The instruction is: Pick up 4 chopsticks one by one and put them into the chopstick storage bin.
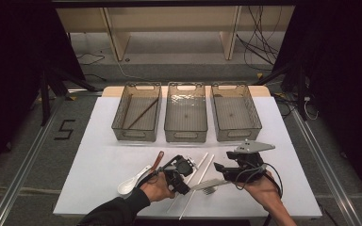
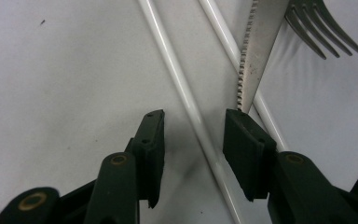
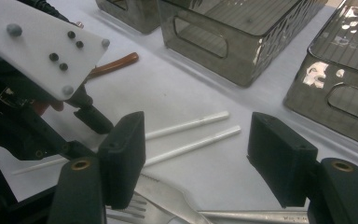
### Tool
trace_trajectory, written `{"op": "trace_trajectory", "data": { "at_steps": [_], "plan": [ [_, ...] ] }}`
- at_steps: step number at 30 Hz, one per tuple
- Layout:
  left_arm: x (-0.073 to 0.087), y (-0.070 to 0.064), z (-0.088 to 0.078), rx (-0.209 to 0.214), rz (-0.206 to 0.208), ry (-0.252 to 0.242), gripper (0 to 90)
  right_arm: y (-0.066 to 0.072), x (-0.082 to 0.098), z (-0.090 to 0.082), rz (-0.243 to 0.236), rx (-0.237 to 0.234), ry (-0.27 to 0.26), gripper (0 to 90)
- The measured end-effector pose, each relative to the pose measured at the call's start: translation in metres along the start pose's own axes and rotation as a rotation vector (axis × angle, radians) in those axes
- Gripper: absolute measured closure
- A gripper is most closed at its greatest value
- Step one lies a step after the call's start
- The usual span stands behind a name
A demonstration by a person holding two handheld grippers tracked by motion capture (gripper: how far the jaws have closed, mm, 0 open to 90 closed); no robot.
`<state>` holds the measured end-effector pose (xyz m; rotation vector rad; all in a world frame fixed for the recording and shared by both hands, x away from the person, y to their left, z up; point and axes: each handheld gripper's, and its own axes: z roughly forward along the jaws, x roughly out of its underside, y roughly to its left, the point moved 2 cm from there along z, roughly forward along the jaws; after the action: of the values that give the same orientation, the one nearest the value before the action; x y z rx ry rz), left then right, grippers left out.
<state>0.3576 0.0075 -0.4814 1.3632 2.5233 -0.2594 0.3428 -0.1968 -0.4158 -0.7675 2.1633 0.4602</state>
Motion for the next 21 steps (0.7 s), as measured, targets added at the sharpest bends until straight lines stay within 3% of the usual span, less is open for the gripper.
{"op": "trace_trajectory", "data": {
  "at_steps": [5,13,19,21],
  "plan": [
    [0.000,0.004,-0.001,0.002,0.000,0.028,66.9,0.000,0.000,-0.001,-0.002,0.000,-0.001,37.6],
    [0.000,0.010,-0.002,0.008,0.022,0.029,76.9,0.000,0.000,-0.001,-0.002,0.001,-0.001,37.7],
    [0.003,0.022,-0.003,0.013,-0.021,0.025,81.1,0.000,0.000,-0.001,-0.001,0.001,-0.002,37.8],
    [0.003,0.023,-0.003,0.005,-0.018,0.028,81.8,-0.001,0.000,-0.001,-0.002,0.002,-0.003,37.8]
  ]
}}
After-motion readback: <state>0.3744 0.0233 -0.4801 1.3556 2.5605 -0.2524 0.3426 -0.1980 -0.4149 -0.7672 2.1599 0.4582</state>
